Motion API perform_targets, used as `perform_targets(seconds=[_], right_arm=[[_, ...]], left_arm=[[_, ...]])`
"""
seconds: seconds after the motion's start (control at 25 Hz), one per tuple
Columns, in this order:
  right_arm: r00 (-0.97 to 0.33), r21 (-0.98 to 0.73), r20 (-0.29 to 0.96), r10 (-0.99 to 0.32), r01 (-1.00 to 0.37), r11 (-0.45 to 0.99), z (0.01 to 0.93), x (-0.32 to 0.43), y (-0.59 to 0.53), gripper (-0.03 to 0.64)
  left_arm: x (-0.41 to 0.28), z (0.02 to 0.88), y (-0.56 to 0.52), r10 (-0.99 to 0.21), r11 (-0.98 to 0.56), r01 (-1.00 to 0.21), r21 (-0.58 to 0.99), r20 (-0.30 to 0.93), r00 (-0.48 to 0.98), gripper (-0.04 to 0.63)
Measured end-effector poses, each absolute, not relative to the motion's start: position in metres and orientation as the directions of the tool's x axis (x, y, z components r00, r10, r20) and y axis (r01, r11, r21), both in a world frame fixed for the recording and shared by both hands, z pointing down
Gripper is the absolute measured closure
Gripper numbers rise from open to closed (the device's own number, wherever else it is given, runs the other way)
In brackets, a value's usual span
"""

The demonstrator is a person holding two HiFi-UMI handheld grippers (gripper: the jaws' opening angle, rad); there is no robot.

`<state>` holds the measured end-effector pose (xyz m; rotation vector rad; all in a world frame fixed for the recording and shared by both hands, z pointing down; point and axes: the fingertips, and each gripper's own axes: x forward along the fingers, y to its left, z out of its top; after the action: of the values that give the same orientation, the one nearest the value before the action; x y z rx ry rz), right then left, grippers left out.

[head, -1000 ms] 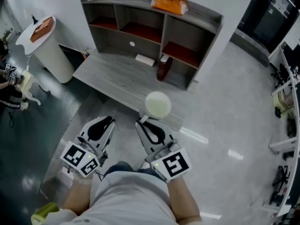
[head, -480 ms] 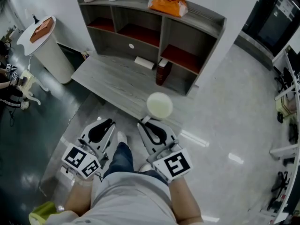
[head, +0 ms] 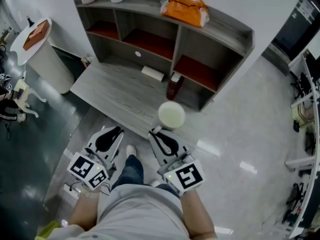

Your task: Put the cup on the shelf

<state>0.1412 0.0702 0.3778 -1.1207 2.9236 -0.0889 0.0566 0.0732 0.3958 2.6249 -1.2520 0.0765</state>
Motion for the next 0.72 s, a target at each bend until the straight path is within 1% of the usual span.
perform_targets(seconds=[0.32,0.72], right_arm=[[-0.717,-0.068,0.038,-0.697,-0.697,0.714,0.376,0.099,-0.021,0.580],[-0.665,-0.025,0.057,-0.745,-0.747,0.665,0.368,0.042,-0.141,0.580]], left_arm=[[0.015,0.391,-0.016,-0.729,-0.636,-0.744,0.203,0.159,0.666,0.552],[-0.051,0.384,-0.109,-0.692,-0.679,-0.706,0.203,0.147,0.707,0.552]])
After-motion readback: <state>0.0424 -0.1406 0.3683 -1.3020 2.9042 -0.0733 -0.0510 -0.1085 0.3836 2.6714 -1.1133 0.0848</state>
